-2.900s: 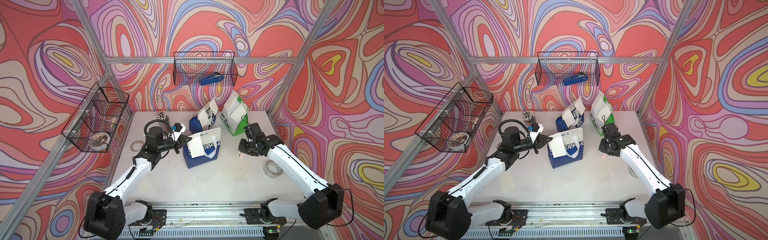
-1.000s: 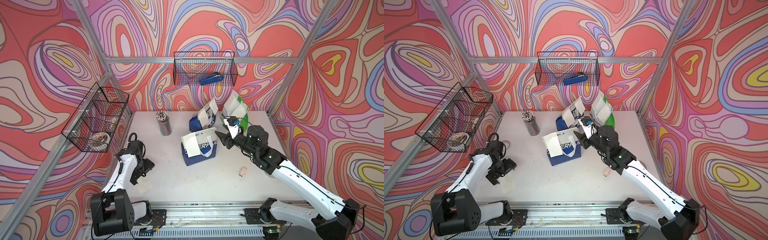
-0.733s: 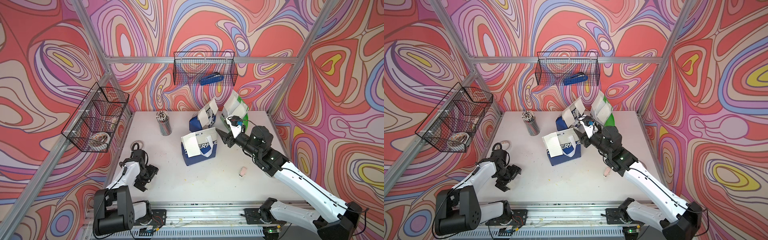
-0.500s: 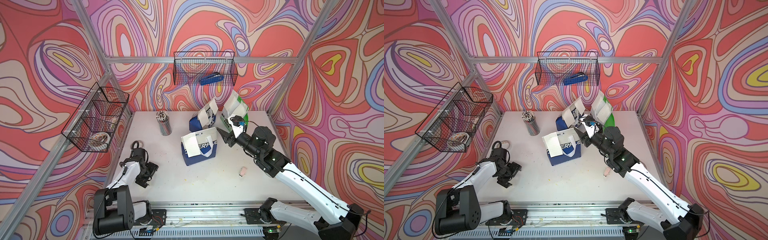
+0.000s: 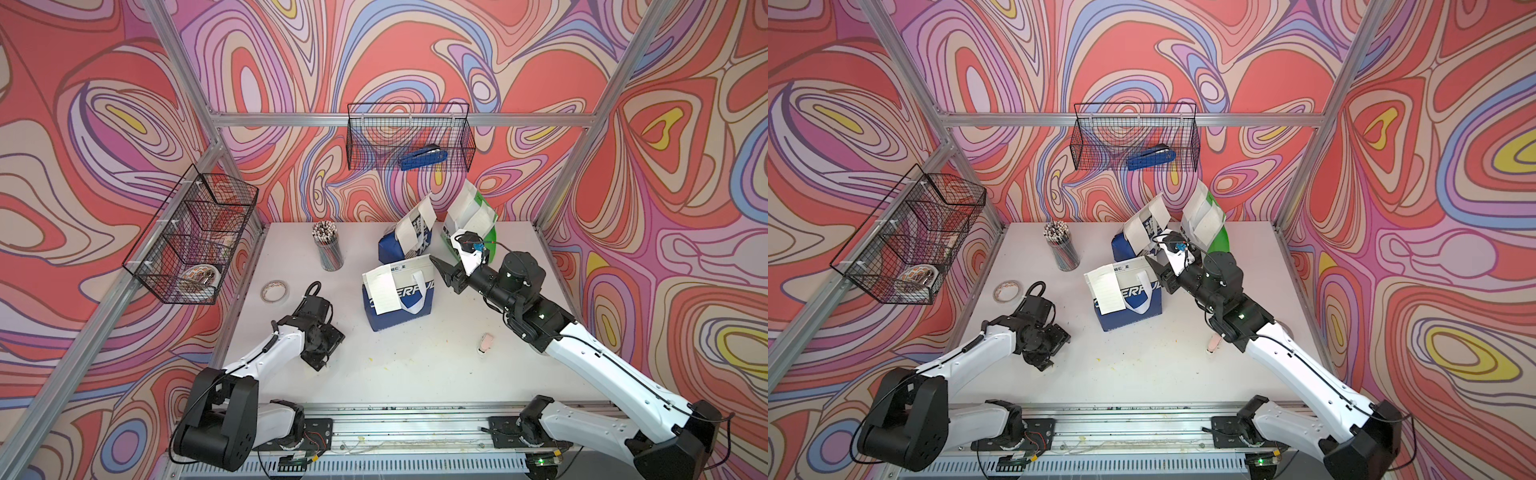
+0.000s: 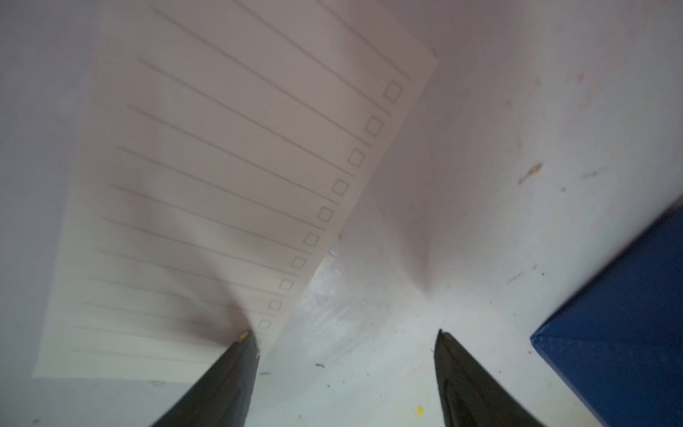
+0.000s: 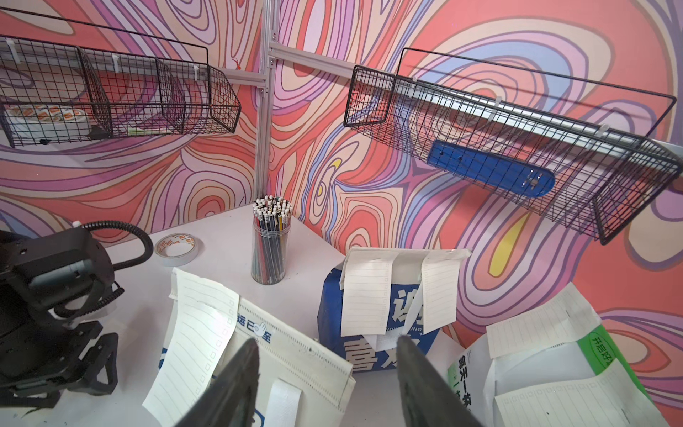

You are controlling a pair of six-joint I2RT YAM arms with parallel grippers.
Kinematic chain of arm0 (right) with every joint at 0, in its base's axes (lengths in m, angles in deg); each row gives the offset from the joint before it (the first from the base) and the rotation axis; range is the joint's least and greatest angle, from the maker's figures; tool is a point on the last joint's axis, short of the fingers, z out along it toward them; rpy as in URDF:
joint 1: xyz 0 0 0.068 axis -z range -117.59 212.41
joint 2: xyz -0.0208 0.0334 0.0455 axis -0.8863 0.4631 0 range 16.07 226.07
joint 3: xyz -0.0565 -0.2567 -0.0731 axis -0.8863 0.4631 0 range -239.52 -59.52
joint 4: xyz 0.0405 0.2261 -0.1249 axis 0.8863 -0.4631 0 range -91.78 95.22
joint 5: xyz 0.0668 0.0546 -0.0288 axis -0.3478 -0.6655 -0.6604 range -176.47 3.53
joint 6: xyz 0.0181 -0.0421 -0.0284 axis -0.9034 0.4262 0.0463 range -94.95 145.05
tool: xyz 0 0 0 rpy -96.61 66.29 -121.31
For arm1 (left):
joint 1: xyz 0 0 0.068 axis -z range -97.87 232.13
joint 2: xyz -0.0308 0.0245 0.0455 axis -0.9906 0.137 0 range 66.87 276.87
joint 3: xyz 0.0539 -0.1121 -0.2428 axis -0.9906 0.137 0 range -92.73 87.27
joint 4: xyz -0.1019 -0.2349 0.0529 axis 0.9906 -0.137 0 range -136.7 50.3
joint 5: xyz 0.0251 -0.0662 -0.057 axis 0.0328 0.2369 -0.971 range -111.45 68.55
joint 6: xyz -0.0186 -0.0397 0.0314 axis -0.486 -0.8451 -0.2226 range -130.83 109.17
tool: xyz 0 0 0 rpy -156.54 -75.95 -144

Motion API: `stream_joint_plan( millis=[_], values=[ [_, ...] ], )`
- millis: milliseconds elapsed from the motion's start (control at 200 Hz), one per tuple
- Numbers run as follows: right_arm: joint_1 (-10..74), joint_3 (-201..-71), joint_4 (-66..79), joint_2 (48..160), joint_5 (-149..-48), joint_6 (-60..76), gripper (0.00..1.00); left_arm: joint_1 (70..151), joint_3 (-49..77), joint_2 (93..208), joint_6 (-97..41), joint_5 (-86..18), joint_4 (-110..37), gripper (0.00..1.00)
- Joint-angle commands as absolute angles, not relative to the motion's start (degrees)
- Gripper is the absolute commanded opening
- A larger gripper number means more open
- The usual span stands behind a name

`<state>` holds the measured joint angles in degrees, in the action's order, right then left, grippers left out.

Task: Staple the receipts to the bags
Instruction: Pick up the receipt from the center of the board.

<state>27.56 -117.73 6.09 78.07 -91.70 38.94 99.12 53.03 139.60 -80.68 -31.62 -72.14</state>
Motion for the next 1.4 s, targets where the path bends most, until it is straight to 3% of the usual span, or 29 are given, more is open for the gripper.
stream_joint_plan(
  millis=[0,125,230,341,466,671,816,926,1242,1392],
  values=[
    [27.43,-117.88,7.64,78.47,-92.79,38.5,0.6,104.64,54.95,140.09,-89.13,-33.13,-72.84,0.78],
    [27.36,-117.78,7.99,79.14,-94.91,38.72,0.6,106.76,53.45,137.6,-90.71,-32.43,-77.06,0.78],
    [27.43,-119.0,5.84,80.66,-103.18,40.77,0.62,105.75,49.85,132.66,-89.19,-27.62,-85.98,0.79],
    [26.79,-121.01,1.74,84.44,-119.56,47.97,0.61,98.39,45.26,130.13,-84.52,-28.33,-95.59,0.83],
    [21.28,-121.81,-0.69,90.27,-124.07,55.9,0.71,89.92,42.27,129.23,-77.71,-28.66,-99.45,0.86],
    [9.81,-127.72,-1.83,105.08,-120.77,57.59,0.98,72.29,40.12,131.79,-67.23,-33.17,-98.16,0.88],
    [4.6,-135.23,-4.8,118.05,-119.04,57.27,0.98,64.81,37.96,134.91,-63.64,-34.37,-96.26,0.91],
    [1.93,-141.09,-6.08,127.81,-117.44,56.35,0.98,62.02,37.92,137.09,-62.97,-35.98,-93.97,1.0],
    [-1.1,-149.74,-6.15,146.24,-107.74,59.67,0.98,60.68,40.2,140.0,-64.4,-38.24,-89.99,1.0],
    [0.13,-152.67,-6.37,149.6,-109.58,56.63,0.98,60.68,41.27,140.42,-64.29,-38.44,-89.44,1.0]
  ],
)
